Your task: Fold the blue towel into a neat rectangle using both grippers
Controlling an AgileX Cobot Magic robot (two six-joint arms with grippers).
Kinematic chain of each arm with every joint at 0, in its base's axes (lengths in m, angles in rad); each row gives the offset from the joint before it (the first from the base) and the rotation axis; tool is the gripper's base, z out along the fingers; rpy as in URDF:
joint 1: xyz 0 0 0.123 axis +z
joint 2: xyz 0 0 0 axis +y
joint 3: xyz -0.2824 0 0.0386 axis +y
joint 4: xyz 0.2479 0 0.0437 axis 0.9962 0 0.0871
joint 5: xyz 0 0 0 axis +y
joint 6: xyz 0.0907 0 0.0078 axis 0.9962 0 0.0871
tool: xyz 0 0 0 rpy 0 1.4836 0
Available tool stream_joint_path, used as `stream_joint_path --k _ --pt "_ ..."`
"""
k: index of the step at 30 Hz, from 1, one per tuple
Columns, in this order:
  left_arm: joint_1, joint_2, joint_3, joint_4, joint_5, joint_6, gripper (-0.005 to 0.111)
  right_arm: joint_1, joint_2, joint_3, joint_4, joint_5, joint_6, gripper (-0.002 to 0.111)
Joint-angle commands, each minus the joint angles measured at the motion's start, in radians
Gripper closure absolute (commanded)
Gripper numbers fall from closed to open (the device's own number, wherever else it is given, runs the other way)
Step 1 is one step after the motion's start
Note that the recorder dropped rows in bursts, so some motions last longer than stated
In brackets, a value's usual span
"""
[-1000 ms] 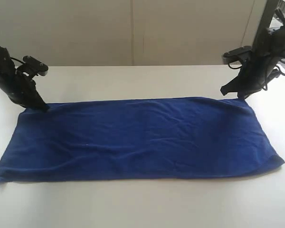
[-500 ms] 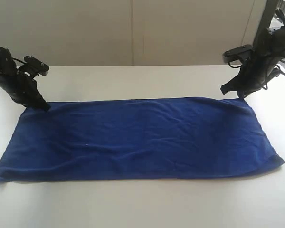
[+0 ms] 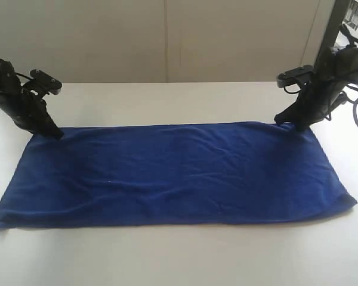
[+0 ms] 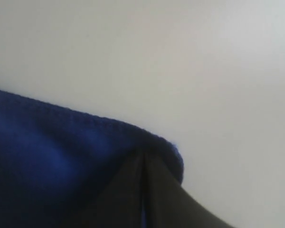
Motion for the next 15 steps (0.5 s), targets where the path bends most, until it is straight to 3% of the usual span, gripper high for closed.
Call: stream_joint_path --k 1,15 --pt "-0.003 0.002 -0.004 -0.003 -0.006 -0.006 0.106 -0.009 0.017 0.002 -0.001 -0.029 -0.009 0.108" --pt "0.005 0.044 -0.004 0.036 -0.035 -0.013 0.106 -0.009 0.017 0.002 -0.044 -0.029 0.021 0.108"
